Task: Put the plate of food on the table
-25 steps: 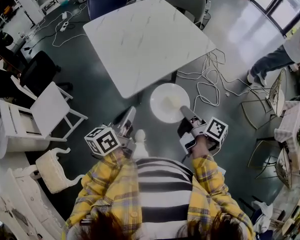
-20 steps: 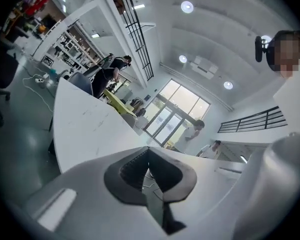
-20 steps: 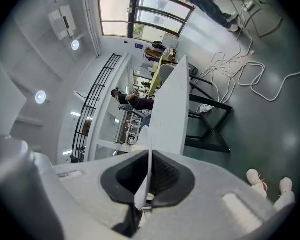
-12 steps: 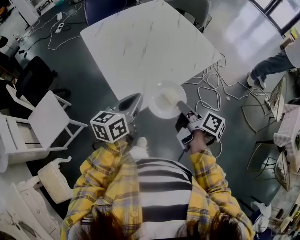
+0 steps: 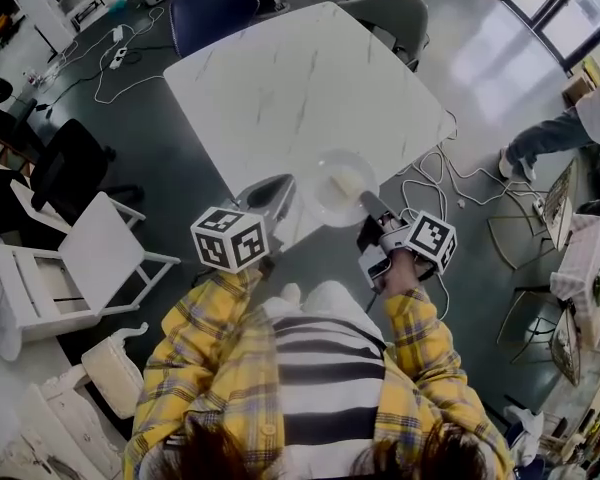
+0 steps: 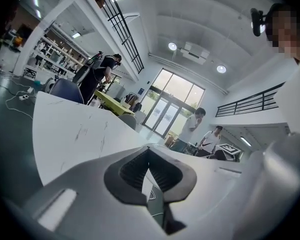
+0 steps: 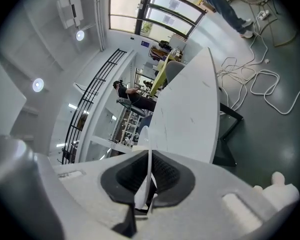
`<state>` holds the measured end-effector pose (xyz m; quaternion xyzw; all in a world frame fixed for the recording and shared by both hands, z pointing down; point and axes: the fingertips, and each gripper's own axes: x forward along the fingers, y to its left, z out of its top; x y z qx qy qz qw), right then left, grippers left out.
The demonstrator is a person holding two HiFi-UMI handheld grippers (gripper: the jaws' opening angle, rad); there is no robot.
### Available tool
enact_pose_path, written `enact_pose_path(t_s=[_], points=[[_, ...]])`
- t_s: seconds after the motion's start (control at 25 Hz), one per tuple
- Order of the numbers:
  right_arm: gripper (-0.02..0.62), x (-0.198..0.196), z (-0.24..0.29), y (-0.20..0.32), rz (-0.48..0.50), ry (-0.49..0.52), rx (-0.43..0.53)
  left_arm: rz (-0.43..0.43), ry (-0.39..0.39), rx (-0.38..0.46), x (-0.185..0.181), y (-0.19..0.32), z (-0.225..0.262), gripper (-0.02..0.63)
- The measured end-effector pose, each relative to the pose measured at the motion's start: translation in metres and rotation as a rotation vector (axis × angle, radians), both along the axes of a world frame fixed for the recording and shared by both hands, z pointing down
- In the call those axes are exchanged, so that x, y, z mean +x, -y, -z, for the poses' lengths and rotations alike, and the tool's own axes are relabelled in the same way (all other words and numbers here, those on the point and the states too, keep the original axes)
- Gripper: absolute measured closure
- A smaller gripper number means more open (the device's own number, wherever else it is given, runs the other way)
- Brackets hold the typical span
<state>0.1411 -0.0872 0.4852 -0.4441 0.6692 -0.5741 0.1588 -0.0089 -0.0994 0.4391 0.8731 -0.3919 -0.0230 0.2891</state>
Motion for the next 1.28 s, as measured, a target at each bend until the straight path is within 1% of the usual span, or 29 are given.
enact_pose_path(t_s=[0.2,0.32,0.4,0.56,1.0,1.28], points=[[0.581,-0.007,-0.001,0.025,0.023,-0.009,0.007,0.015,0.006,0.005,-0.001,0.027,-0.001,0.621],[0.581,-0.004,-0.003,0.042,0.026,-0.011,0.011,0.02,0.005,0.012,0.003,0.042,-0.002,0.621],[0.581,-0.005,-0.004,0.059,0.032,-0.011,0.009,0.03,0.01,0.007,0.002,0.059,-0.002,0.621],[0.581,-0.008,0.001,0.099,0.076,-0.002,0.015,0.056,0.022,0.001,0.005,0.097,0.003,0.621],[0.581,0.004,0.003,0.194,0.159,-0.046,0.018,0.13,0.04,0.003,0.026,0.19,0.012,0.621],[0.581,0.007,-0.014,0.247,0.202,-0.056,-0.014,0.175,0.047,-0.034,0.037,0.236,-0.004,0.621]])
